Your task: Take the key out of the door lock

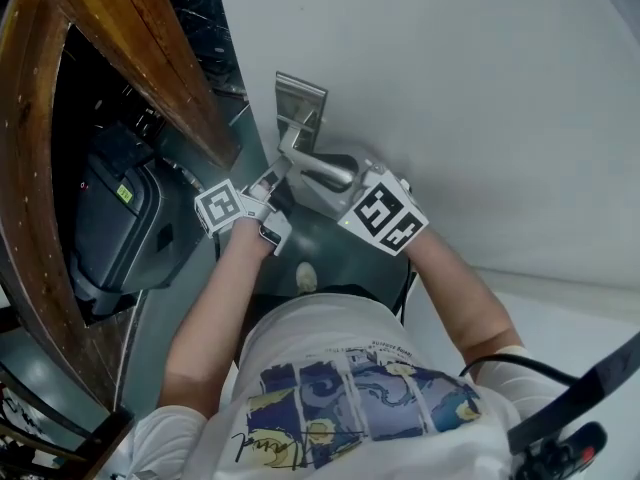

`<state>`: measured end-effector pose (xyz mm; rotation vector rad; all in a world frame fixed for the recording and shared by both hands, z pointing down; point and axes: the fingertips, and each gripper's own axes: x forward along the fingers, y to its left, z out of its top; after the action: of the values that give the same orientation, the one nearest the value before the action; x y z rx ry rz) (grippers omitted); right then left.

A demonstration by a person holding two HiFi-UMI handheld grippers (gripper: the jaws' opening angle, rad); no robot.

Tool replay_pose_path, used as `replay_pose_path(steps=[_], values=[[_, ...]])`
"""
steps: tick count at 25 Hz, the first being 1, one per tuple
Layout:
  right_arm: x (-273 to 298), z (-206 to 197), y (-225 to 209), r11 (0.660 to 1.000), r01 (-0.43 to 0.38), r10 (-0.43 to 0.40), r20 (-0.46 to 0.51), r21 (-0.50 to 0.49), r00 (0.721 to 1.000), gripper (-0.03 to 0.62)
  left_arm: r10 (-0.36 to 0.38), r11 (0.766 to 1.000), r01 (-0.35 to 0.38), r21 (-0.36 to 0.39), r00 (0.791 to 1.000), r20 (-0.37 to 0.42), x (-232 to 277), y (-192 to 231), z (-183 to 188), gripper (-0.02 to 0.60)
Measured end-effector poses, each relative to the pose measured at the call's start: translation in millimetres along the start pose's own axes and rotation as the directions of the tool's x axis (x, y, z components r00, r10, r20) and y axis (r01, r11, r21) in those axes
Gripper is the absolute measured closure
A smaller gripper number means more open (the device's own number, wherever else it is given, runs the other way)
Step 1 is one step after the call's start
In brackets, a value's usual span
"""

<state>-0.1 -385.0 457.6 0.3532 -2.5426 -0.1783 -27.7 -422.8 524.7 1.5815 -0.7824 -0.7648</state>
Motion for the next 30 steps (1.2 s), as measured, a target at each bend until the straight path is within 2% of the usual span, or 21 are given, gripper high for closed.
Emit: replay_pose_path(steps=[11,26,30], values=[[2.9,-0.1,-0.7,1.0,0.004,-0.004,-0.015,0.011,1.0,0.477,-0.026,0.997,0.027,-0.068,1.0,0.014,-4.3,3.6,4.1,0.557],[1.3,-1.1,-0.8,1.0,0.003,-0.003,-0.008,0.025,1.0,0.479,0.009,0.999,-0.009,-0.048,1.0,-0.007,-5.5,7.0,3.7,0.558],[1.3,-2.3,-0.5,0.999,0.004,-0.004,0.0,0.033,1.0,0.479,0.006,0.997,-0.006,-0.074,1.0,-0.004,-5.0,5.4,1.1,0.558]])
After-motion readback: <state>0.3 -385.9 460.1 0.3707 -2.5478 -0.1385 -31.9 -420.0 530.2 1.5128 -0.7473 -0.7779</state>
